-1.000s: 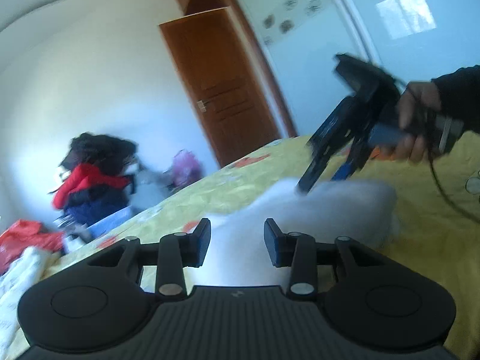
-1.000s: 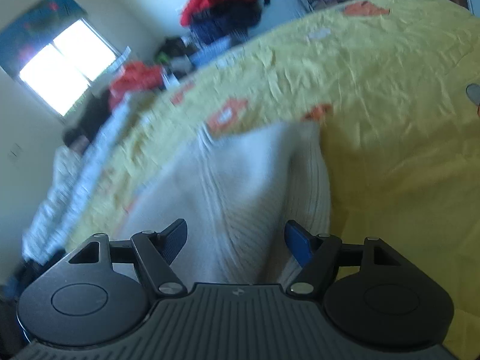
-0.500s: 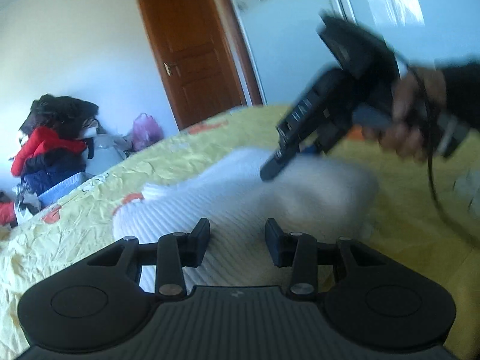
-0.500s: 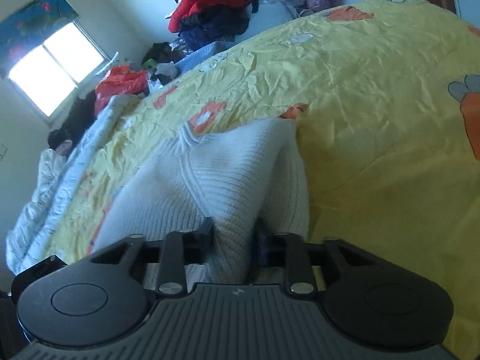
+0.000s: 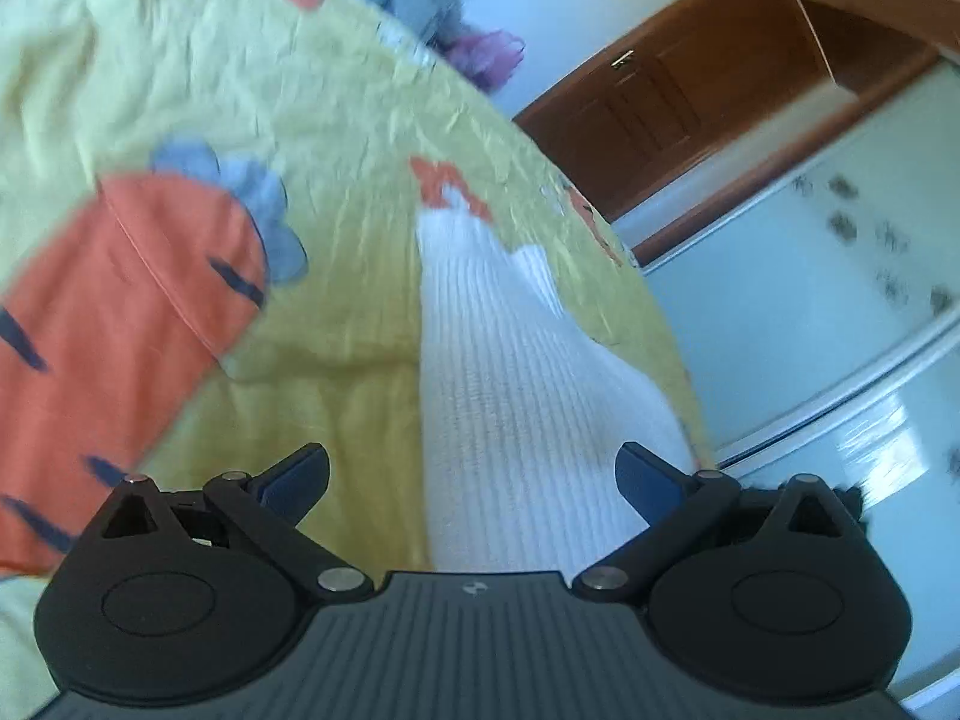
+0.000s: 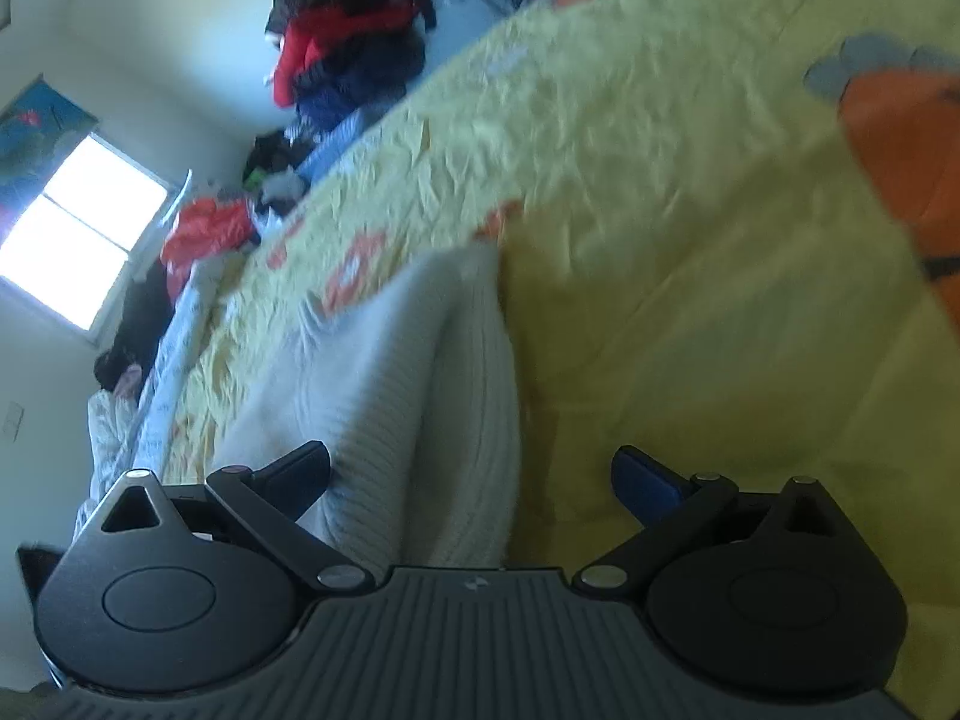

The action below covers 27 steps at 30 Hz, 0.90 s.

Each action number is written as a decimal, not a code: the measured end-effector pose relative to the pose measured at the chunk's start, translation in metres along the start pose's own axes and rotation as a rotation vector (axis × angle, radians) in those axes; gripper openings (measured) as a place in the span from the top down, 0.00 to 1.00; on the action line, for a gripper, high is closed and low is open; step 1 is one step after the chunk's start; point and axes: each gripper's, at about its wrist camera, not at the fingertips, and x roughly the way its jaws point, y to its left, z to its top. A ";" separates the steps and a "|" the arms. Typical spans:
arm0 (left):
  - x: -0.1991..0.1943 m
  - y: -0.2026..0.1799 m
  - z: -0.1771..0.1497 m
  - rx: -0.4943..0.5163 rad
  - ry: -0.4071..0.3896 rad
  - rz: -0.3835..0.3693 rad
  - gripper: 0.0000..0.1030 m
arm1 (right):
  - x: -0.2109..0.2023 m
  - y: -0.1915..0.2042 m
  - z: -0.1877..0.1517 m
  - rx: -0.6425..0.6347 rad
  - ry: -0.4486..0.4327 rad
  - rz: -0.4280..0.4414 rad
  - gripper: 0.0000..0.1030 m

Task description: Fold small clothes

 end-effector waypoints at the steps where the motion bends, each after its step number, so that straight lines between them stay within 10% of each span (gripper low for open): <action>1: 0.010 -0.001 0.002 -0.006 0.022 -0.014 0.01 | 0.003 0.001 -0.001 -0.007 -0.003 0.012 0.00; 3: 0.031 -0.006 0.003 -0.011 0.080 -0.056 0.04 | 0.008 0.005 -0.003 -0.008 0.017 0.053 0.02; 8: 0.057 -0.017 0.008 0.000 0.105 -0.056 0.16 | 0.022 0.018 -0.009 -0.064 0.024 0.095 0.40; 13: 0.038 -0.027 0.011 0.056 0.070 -0.035 0.51 | 0.009 0.034 -0.008 -0.072 -0.013 0.138 0.52; 23: -0.017 -0.038 0.082 0.209 -0.105 0.073 0.53 | 0.044 0.097 0.033 -0.118 -0.044 0.319 0.57; 27: 0.009 -0.007 0.102 0.215 -0.073 0.182 0.50 | 0.102 0.105 0.051 -0.133 -0.007 0.249 0.62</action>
